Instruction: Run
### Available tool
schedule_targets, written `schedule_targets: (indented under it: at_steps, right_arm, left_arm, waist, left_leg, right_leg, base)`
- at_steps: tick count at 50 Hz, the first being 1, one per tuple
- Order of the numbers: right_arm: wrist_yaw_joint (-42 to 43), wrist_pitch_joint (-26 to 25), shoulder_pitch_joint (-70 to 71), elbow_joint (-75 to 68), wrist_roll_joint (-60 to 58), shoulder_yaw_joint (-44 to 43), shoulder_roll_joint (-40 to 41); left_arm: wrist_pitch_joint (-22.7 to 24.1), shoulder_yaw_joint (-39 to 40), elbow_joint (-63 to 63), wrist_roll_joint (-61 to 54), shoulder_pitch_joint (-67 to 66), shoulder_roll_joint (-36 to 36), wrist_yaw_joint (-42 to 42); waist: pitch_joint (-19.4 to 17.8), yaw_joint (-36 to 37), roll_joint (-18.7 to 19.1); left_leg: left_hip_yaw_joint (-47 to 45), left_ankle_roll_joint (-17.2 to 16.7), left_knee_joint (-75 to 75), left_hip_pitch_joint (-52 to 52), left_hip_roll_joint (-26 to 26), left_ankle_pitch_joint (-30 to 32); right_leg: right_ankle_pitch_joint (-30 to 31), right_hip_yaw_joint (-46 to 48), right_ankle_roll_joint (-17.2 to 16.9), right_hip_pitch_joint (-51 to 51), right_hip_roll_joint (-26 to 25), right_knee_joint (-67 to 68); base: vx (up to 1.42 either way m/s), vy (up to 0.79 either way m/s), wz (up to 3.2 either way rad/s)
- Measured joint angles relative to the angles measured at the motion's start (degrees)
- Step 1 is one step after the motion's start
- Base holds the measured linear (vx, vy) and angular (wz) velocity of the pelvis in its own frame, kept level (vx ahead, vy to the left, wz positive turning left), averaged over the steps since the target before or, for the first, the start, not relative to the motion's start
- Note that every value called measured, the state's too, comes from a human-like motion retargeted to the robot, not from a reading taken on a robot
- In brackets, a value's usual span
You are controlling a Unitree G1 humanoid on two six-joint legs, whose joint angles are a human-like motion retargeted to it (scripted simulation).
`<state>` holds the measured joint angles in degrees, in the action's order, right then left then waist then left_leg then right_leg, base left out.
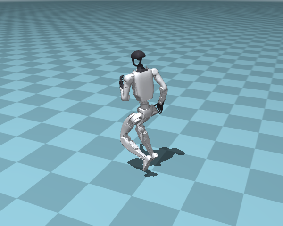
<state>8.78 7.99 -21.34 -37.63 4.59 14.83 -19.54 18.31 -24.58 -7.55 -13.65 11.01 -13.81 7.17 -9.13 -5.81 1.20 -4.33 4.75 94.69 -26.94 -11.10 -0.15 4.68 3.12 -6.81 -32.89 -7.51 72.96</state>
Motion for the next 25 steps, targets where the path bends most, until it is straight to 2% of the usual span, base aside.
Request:
schedule_targets:
  at_steps: [2, 4, 5, 7, 9, 10, 12, 13, 15, 17, 20, 22, 23, 25]
  right_arm:
    - [-0.4, -0.2, 2.5, -1.5, 0.0, 0.1, -0.1]
    - [-0.2, -0.1, 7.8, -3.8, -0.2, 0.6, 0.0]
    - [0.1, 0.1, 11.3, -5.2, -0.5, 1.0, 0.0]
    - [1.0, 1.0, 21.3, -6.0, 0.0, 2.2, -0.1]
    - [1.9, 3.1, 30.8, 0.0, 3.0, 3.5, -0.3]
    - [2.0, 4.2, 34.6, 5.6, 5.2, 4.3, -0.6]
    - [-0.7, 5.6, 37.3, 20.2, 9.9, 6.2, -1.6]
    - [-3.2, 5.9, 37.5, 26.7, 12.0, 7.4, -2.0]
    - [-8.4, 5.3, 36.6, 36.7, 14.8, 10.0, -2.5]
    - [-12.3, 4.7, 35.3, 42.1, 16.2, 12.6, -2.5]
    - [-14.8, 4.2, 33.2, 45.0, 17.5, 15.3, -1.9]
    - [-13.7, 4.0, 31.8, 43.5, 17.0, 15.3, -0.8]
    - [-12.7, 4.1, 30.9, 42.2, 16.4, 14.9, -0.1]
    - [-10.0, 4.3, 28.4, 38.2, 14.9, 13.2, 1.5]
  left_arm:
    - [-0.7, 0.5, 1.7, -0.3, -2.3, -0.8, -1.4]
    - [-1.4, 2.4, 6.4, 1.5, -4.9, -1.9, -1.0]
    - [-1.8, 3.7, 9.8, 2.9, -6.4, -2.3, -0.1]
    - [-3.2, 6.9, 20.5, 5.6, -9.7, -1.8, 2.8]
    - [-4.9, 8.7, 32.1, 6.6, -13.5, -1.2, 4.0]
    - [-5.6, 9.0, 37.4, 7.1, -15.8, -1.2, 3.8]
    - [-5.8, 8.0, 44.0, 9.4, -21.7, -2.5, 0.0]
    - [-5.8, 7.0, 46.3, 10.8, -24.4, -3.3, -3.0]
    - [-6.4, 5.1, 50.2, 12.8, -29.3, -4.2, -9.2]
    - [-7.4, 3.2, 52.4, 13.1, -33.4, -4.2, -13.2]
    - [-8.1, 0.3, 53.3, 14.5, -37.9, -4.5, -13.9]
    - [-8.1, -1.8, 53.3, 17.4, -37.5, -5.8, -12.4]
    - [-8.0, -3.0, 53.5, 19.0, -36.2, -6.5, -11.1]
    - [-8.0, -5.2, 54.0, 21.2, -31.1, -7.5, -7.5]
  waist:
    - [-0.3, 3.4, -0.5]
    - [-1.5, 6.2, -1.5]
    - [-2.4, 7.3, -2.0]
    - [-5.2, 7.9, -3.4]
    - [-6.6, 8.1, -4.8]
    - [-6.6, 8.5, -5.5]
    - [-4.2, 11.2, -6.8]
    - [-2.6, 12.5, -7.3]
    - [0.7, 14.2, -7.5]
    - [2.8, 14.2, -7.1]
    - [4.8, 11.3, -8.8]
    - [6.0, 8.9, -9.9]
    - [6.4, 8.0, -9.9]
    - [6.6, 6.4, -9.2]
  left_leg:
    - [3.4, 1.4, 14.4, -5.6, -1.9, -2.2]
    - [8.3, 0.4, 29.0, -13.1, 0.0, -3.4]
    - [10.8, -0.5, 36.3, -17.3, 1.9, -3.4]
    - [12.5, -2.8, 47.6, -27.5, 9.4, 0.3]
    - [10.2, -4.5, 49.8, -35.9, 13.8, 4.4]
    - [8.6, -5.3, 47.5, -38.8, 14.3, 5.9]
    - [4.7, -5.7, 35.9, -38.1, 10.6, 6.5]
    - [2.5, -5.1, 28.9, -36.2, 8.6, 6.0]
    - [-2.3, -3.4, 14.3, -31.1, 6.1, 5.6]
    - [-6.8, -3.0, -1.0, -25.2, 7.5, 7.3]
    - [-11.0, -4.3, -23.0, -15.7, 15.4, 10.7]
    - [-11.0, -2.4, -30.9, -10.8, 19.4, 5.1]
    - [-10.8, -0.6, -32.6, -9.0, 20.1, -0.6]
    - [-10.6, 3.9, -33.0, -6.5, 19.9, -16.2]
  right_leg:
    - [-6.7, -1.4, 2.3, 5.6, -1.5, -5.0]
    - [-20.0, -2.9, 6.7, 9.6, -2.0, -6.4]
    - [-27.9, -3.6, 9.3, 10.9, -2.1, -6.0]
    - [-39.3, -5.1, 12.4, 11.8, -1.3, -3.0]
    - [-41.7, -5.8, 12.0, 12.3, 0.5, -1.4]
    - [-40.8, -6.2, 11.3, 12.6, 1.5, -1.9]
    - [-32.4, -6.8, 8.3, 12.9, 3.5, -6.5]
    - [-25.8, -7.6, 5.1, 12.7, 3.7, -8.7]
    - [-8.9, -7.8, -1.9, 10.8, 4.4, -9.5]
    - [0.5, -6.3, -5.2, 8.4, 6.3, -3.8]
    - [9.5, -5.4, -6.1, 4.0, 11.2, 14.4]
    - [9.7, -4.9, -4.7, -1.4, 14.0, 32.2]
    - [9.7, -4.4, -4.2, -4.7, 14.2, 41.0]
    - [10.4, -2.4, -3.8, -11.7, 13.0, 56.2]
  base:
    - [-0.01, -0.26, -0.27]
    - [-0.05, -0.22, -0.37]
    - [-0.09, -0.10, -0.31]
    - [-0.09, 0.02, -0.15]
    - [-0.01, 0.06, -0.17]
    - [0.08, 0.03, -0.50]
    - [0.16, 0.05, -0.72]
    - [0.21, 0.13, -0.67]
    - [0.22, 0.22, -0.64]
    - [0.21, 0.29, -0.56]
    - [0.21, 0.24, -0.16]
    - [0.21, 0.18, -0.20]
    - [0.20, 0.15, -0.42]
    - [0.18, 0.12, -0.59]
